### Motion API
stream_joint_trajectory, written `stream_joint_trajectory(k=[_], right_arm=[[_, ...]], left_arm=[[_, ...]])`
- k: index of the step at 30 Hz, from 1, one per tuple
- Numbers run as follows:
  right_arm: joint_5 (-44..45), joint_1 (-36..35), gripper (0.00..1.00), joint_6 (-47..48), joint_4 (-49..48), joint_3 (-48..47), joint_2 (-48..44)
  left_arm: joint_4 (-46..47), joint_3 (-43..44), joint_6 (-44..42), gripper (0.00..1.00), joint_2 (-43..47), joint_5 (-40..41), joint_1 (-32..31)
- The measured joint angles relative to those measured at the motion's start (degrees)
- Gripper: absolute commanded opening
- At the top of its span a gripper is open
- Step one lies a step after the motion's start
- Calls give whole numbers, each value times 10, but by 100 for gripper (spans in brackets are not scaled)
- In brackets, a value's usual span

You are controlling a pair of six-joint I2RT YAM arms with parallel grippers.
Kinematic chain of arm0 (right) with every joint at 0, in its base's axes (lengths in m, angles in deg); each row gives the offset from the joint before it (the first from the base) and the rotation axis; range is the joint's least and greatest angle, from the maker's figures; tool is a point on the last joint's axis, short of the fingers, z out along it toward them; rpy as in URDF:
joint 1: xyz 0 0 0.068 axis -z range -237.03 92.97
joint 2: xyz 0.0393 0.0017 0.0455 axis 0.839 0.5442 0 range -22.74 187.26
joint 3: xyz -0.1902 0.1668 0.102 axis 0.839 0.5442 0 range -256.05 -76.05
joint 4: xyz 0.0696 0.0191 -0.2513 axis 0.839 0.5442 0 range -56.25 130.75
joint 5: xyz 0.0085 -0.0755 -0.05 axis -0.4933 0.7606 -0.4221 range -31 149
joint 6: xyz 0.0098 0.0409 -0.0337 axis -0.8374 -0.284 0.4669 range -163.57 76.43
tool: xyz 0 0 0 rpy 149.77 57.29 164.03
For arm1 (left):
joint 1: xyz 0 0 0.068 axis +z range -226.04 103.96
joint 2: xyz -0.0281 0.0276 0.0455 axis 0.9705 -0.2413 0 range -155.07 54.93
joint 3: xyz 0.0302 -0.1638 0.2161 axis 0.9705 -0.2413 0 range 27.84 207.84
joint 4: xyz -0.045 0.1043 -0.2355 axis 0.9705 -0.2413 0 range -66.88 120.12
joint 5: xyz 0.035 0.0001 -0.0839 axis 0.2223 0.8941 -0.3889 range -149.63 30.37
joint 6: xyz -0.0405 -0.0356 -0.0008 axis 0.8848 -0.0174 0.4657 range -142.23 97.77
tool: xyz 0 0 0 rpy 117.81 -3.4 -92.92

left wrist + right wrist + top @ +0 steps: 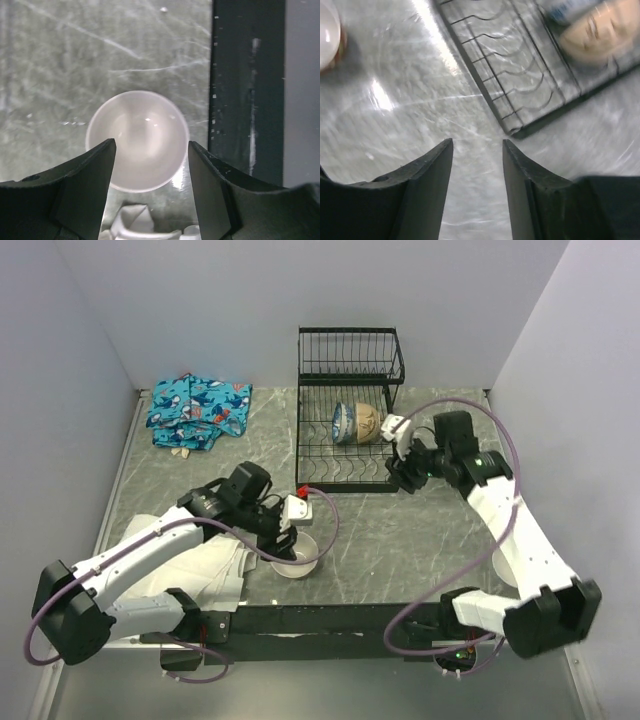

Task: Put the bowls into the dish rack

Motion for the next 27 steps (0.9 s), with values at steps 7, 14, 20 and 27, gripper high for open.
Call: stream_joint_trajectory(k=[7, 14, 20, 27], right_arm=[[94, 10, 64, -237, -102, 103, -109], [133, 15, 65, -339, -169, 102, -149], [141, 24, 65, -367, -190, 119, -194], [141, 35, 65, -383, -191, 128, -203]], left_arm=[[1, 3, 18, 61, -40, 45, -59], [-6, 10, 37, 59, -92, 96, -106], [-3, 10, 110, 56, -93, 125, -118], [9, 0, 159, 55, -93, 150, -121]])
